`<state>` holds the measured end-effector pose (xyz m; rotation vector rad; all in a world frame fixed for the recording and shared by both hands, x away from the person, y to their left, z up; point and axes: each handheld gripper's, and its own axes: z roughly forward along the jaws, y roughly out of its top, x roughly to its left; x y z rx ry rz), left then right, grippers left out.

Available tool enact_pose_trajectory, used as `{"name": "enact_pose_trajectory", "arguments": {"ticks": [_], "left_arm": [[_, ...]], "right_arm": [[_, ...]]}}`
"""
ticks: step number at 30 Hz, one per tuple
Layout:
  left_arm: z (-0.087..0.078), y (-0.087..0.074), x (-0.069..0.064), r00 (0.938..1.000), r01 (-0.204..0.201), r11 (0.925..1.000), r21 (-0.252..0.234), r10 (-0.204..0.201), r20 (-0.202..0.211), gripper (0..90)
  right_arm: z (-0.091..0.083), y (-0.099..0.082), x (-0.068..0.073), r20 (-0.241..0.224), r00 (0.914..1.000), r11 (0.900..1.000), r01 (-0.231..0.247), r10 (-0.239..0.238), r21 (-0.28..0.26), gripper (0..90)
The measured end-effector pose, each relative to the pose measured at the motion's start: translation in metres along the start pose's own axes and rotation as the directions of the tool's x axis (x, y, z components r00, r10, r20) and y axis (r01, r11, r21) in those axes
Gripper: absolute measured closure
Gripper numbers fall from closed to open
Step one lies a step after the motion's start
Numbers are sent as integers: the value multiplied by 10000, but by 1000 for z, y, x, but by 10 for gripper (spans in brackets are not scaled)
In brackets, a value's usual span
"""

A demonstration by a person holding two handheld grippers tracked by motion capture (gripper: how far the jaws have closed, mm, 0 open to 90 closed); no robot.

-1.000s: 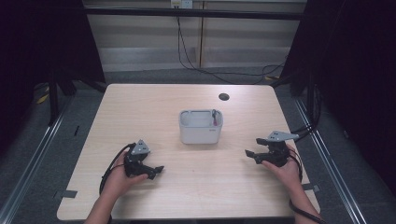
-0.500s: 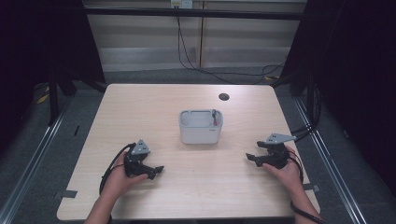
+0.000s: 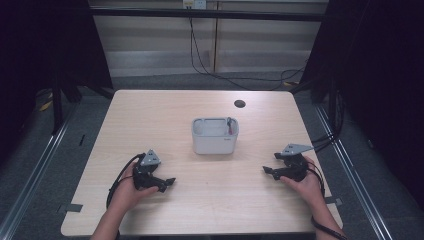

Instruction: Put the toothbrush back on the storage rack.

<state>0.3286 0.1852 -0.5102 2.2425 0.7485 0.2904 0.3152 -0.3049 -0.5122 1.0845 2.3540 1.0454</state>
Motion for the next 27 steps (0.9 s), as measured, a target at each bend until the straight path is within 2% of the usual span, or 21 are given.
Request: {"name": "enact_pose_trajectory", "arguments": {"ticks": [4, 27], "left_arm": [[0, 0, 0, 10000, 4, 10000, -2, -4, 0, 78], [0, 0, 0, 10000, 8, 10000, 4, -8, 9, 78]], "right_arm": [[0, 0, -2, -168, 9995, 9995, -281, 284, 136, 228], [0, 0, -2, -177, 9994, 9994, -298, 301, 161, 221]]}}
